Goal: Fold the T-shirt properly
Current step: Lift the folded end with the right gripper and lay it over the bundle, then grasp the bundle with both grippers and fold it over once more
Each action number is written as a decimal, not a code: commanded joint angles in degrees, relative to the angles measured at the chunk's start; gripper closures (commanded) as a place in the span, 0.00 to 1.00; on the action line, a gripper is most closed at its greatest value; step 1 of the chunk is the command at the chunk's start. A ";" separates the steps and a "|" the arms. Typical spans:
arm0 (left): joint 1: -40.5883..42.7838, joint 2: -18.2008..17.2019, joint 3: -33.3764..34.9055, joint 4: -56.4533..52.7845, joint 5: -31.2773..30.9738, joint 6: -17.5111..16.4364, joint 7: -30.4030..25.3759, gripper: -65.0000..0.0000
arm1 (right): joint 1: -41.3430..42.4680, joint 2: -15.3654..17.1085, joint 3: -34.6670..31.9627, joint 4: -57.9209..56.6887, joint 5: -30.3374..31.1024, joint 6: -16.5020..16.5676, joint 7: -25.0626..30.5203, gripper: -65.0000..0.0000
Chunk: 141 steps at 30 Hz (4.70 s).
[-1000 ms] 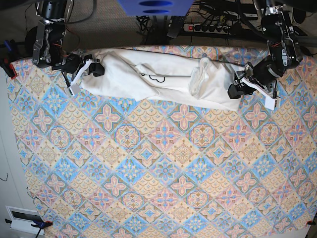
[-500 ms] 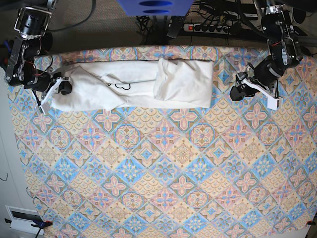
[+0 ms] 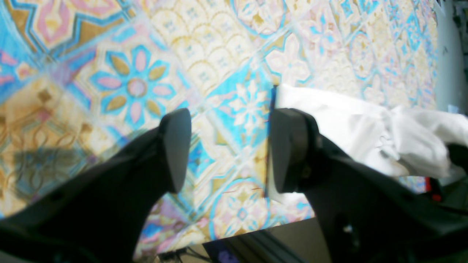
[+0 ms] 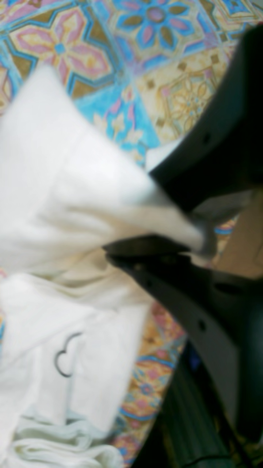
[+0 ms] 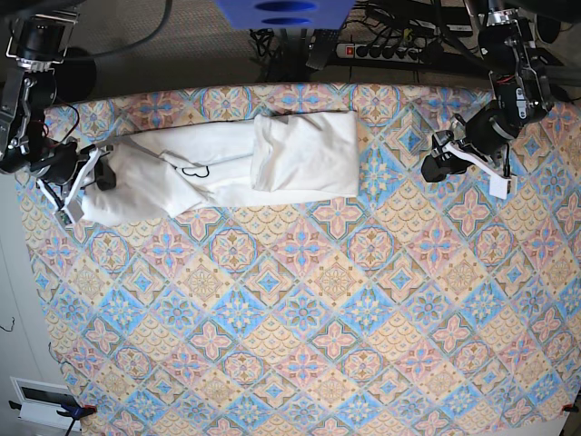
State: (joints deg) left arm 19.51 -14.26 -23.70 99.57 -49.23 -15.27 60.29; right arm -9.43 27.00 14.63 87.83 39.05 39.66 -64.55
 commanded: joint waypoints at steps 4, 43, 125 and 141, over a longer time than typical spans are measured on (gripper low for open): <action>0.23 -0.64 -0.34 0.78 -0.92 -0.34 -0.64 0.46 | 0.07 -0.59 -5.71 6.01 1.35 0.34 0.60 0.94; -0.12 -0.20 0.01 -3.53 5.58 -0.43 -0.73 0.46 | 14.75 -20.54 -45.45 5.31 -12.37 0.34 0.42 0.79; -17.18 4.02 33.51 -23.75 28.27 -0.16 -15.59 1.00 | 15.19 -9.55 -41.75 -8.40 -33.03 0.34 12.03 1.00; -33.97 13.34 33.51 -34.91 28.44 3.53 -21.74 1.00 | 0.51 -5.69 -35.51 19.38 -33.03 0.34 11.94 1.00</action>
State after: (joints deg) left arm -12.53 -1.23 9.82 63.61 -20.14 -11.27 40.36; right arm -10.02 20.97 -21.28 106.00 5.96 40.34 -53.74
